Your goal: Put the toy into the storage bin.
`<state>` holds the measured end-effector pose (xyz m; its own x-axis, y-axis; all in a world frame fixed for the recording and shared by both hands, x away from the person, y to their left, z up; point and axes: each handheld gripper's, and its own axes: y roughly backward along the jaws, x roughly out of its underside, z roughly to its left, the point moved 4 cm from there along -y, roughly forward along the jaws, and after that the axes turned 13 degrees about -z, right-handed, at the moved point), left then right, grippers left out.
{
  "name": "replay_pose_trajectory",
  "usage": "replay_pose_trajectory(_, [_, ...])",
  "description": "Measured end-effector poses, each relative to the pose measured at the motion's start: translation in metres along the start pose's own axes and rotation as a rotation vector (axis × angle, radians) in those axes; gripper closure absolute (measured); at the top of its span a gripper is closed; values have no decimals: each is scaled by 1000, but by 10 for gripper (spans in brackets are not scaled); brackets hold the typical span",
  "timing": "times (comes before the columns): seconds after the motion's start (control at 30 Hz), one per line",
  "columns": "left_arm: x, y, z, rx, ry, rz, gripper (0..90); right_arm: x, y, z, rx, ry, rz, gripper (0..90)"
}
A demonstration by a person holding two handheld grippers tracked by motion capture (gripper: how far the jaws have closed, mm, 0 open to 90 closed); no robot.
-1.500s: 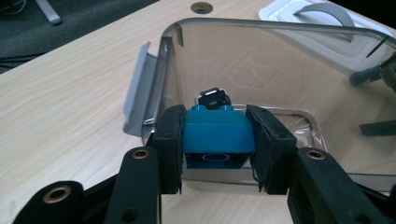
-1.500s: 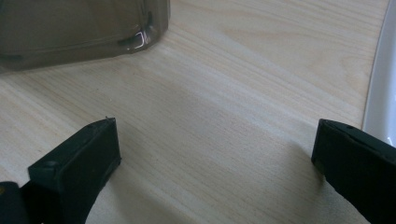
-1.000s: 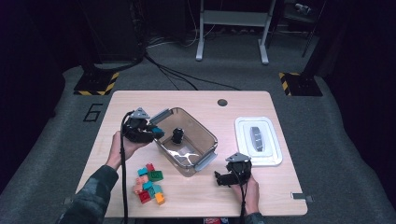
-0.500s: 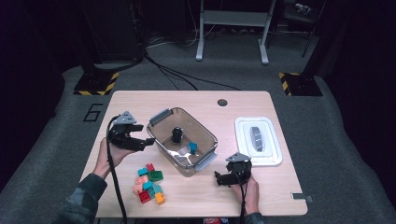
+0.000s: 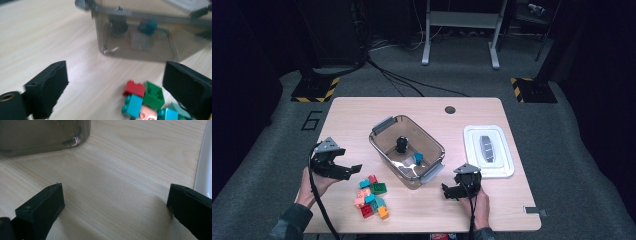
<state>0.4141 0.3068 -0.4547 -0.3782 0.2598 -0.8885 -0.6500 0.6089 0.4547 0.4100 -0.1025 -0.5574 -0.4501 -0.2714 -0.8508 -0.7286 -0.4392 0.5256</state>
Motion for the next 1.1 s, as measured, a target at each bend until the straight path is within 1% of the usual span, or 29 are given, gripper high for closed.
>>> replay_pose_trajectory(0.03, [6,-2,0,-3,2,10,38,0,0,0,0,0,0,4])
replay_pose_trajectory(0.07, [6,-2,0,-3,2,10,35,0,0,0,0,0,0,4])
replay_pose_trajectory(0.1, [17,-6,-1,5,10,32,31,0,0,0,0,0,0,4])
replay_pose_trajectory(0.13, [17,-6,-1,5,10,32,30,0,0,0,0,0,0,4])
replay_pose_trajectory(0.17, [28,-11,-4,11,16,50,29,0,0,0,1,-2,1,4])
replay_pose_trajectory(0.2, [28,-11,-4,11,16,50,27,0,0,0,1,-2,1,4])
replay_pose_trajectory(0.23, [33,-14,-5,15,15,68,27,0,0,-1,-1,7,1,4])
replay_pose_trajectory(0.3, [43,-19,-8,18,12,76,43,0,0,0,1,-1,0,4])
replay_pose_trajectory(0.33, [47,-21,-9,25,8,88,61,0,0,0,0,0,0,4])
replay_pose_trajectory(0.37, [54,-24,-11,33,0,99,127,0,0,0,1,0,0,4])
replay_pose_trajectory(0.4, [57,-25,-12,48,-1,107,159,0,0,0,0,2,-1,4])
replay_pose_trajectory(0.43, [59,-27,-13,43,10,99,179,0,0,0,1,0,0,4])
replay_pose_trajectory(0.47, [59,-27,-13,43,10,99,185,0,0,0,1,0,0,4])
replay_pose_trajectory(0.5, [62,-29,-13,67,6,95,238,0,0,0,0,0,0,4])
replay_pose_trajectory(0.53, [62,-29,-13,67,6,95,289,0,0,0,0,0,0,4])
replay_pose_trajectory(0.6, [62,-30,-14,73,2,112,306,0,0,0,0,0,0,4])
replay_pose_trajectory(0.63, [62,-31,-16,88,10,104,339,0,0,0,1,-3,1,4])
replay_pose_trajectory(0.67, [61,-32,-16,85,3,104,367,0,0,0,1,-3,1,4])
replay_pose_trajectory(0.7, [61,-34,-18,92,-3,112,411,0,0,0,1,-3,1,4])
replay_pose_trajectory(0.73, [61,-34,-18,97,-5,115,434,0,0,0,1,-3,1,4])
replay_pose_trajectory(0.77, [60,-34,-17,96,-10,131,461,0,0,0,1,-3,1,4])
replay_pose_trajectory(0.8, [60,-34,-17,96,-10,131,482,0,0,0,1,-3,1,4])
replay_pose_trajectory(0.83, [61,-35,-17,104,-10,131,502,0,0,0,0,0,0,4])
replay_pose_trajectory(0.87, [61,-35,-17,104,-10,131,523,0,0,-1,-1,6,1,4])
replay_pose_trajectory(0.9, [62,-36,-16,98,-14,142,538,0,0,0,-1,2,0,4])
replay_pose_trajectory(0.93, [62,-36,-16,98,-14,142,551,0,0,0,-1,2,2,4])
replay_pose_trajectory(0.97, [63,-36,-14,96,-11,165,567,0,0,0,0,-1,0,4])
replay_pose_trajectory(1.0, [64,-35,-14,99,-13,166,582,0,0,0,1,-3,1,4])
replay_pose_trajectory(1.1, [66,-35,-12,89,-16,163,638,0,0,0,0,-1,0,4])
